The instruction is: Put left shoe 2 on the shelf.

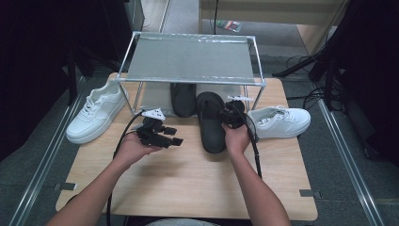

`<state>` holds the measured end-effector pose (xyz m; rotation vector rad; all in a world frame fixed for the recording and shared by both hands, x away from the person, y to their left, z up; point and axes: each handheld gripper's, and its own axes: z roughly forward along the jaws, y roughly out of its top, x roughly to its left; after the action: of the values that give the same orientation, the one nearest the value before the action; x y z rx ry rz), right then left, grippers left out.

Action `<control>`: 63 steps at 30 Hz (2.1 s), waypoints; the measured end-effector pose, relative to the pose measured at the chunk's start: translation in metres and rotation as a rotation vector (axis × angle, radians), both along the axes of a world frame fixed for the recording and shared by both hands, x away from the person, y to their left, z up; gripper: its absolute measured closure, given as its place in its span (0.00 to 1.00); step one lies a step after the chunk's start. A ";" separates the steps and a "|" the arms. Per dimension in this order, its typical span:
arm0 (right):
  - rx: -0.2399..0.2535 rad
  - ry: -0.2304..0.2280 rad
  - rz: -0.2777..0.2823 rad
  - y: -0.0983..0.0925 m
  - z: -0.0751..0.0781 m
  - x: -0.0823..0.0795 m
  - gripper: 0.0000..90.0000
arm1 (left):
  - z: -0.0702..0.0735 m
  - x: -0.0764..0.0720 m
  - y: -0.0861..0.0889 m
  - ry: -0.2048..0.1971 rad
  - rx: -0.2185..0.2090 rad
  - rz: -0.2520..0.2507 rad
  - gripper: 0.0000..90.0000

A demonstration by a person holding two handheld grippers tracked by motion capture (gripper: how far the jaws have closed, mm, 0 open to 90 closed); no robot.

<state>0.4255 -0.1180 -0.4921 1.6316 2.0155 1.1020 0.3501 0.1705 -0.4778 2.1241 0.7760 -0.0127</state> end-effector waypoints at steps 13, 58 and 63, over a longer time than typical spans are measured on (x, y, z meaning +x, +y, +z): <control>-0.013 -0.005 -0.017 0.005 -0.009 0.015 0.80 | 0.001 -0.002 -0.002 0.002 -0.007 -0.016 0.44; 0.061 -0.081 0.368 -0.024 0.009 -0.106 0.55 | 0.085 0.060 -0.001 -0.094 0.027 -0.060 0.72; 0.046 -0.071 0.401 -0.022 -0.001 -0.117 0.59 | 0.107 0.078 -0.004 -0.095 0.024 -0.070 0.84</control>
<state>0.3082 -0.1401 -0.4931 1.2143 2.3466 1.3248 0.4286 0.1661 -0.3708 2.1571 0.6487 0.0594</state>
